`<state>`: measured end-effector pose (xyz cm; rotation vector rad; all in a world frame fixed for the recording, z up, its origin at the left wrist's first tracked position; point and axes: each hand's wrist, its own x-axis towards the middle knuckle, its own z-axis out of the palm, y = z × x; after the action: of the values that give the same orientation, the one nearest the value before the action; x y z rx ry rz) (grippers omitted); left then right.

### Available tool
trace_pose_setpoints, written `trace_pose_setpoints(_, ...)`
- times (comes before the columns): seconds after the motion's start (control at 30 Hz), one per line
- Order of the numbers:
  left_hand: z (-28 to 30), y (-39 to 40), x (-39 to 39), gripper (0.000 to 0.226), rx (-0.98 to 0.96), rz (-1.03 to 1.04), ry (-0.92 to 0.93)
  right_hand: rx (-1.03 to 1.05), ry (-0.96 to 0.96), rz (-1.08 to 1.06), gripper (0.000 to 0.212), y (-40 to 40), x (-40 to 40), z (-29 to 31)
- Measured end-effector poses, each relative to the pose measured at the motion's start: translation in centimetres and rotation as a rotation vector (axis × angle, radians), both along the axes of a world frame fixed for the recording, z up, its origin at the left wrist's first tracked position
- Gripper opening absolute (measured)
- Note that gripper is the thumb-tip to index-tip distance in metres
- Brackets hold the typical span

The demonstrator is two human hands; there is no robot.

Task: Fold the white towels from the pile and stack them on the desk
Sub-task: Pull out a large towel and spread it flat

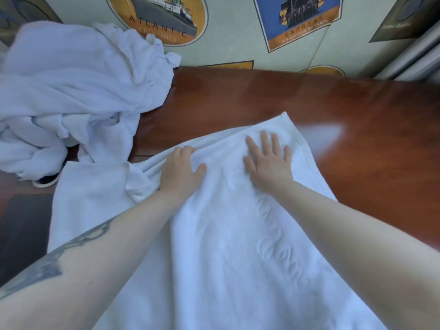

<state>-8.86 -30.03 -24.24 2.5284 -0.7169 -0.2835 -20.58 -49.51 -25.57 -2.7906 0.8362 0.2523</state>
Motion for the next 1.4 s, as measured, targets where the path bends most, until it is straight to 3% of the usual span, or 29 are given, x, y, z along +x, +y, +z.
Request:
trace_pose_setpoints(0.27,1.5,3.4,1.0,0.028,0.033,0.003,0.080,0.048,0.083,0.022,0.058,-1.0,-0.4,0.8)
trace_pose_setpoints(0.4,1.7,4.7,-0.3,0.035,-0.119,0.045,0.176,0.094,0.142,0.040,0.059,-1.5,-0.4,1.2)
trace_pose_setpoints(0.63,0.5,5.5,-2.4,0.036,-0.068,0.023,-0.037,0.075,0.164,0.026,0.059,-1.0,-0.2,1.3)
trace_pose_setpoints(0.77,0.9,5.3,-0.7,0.028,0.009,0.026,-0.041,0.064,0.176,0.025,0.059,-1.1,-0.2,1.3)
trace_pose_setpoints(0.9,2.1,6.9,1.8,0.030,0.115,-0.061,0.083,0.057,0.191,0.009,0.059,-1.6,-0.5,1.4)
trace_pose_setpoints(1.07,3.7,9.5,4.4,0.035,0.277,-0.336,-0.092,0.056,0.169,-0.071,0.059,-2.9,-2.6,1.4)
trace_pose_setpoints(1.23,4.5,10.7,6.9,0.043,0.262,-0.418,-0.078,0.037,0.169,-0.221,0.062,-3.7,-5.4,2.3)
trace_pose_setpoints(1.33,4.5,10.5,9.0,0.052,0.420,-0.408,-0.104,0.022,0.173,-0.403,0.062,-3.5,-4.1,4.1)
trace_pose_setpoints(1.4,4.2,9.8,9.9,0.060,0.493,-0.399,-0.143,-0.074,0.043,-0.438,0.056,-2.0,-1.4,5.4)
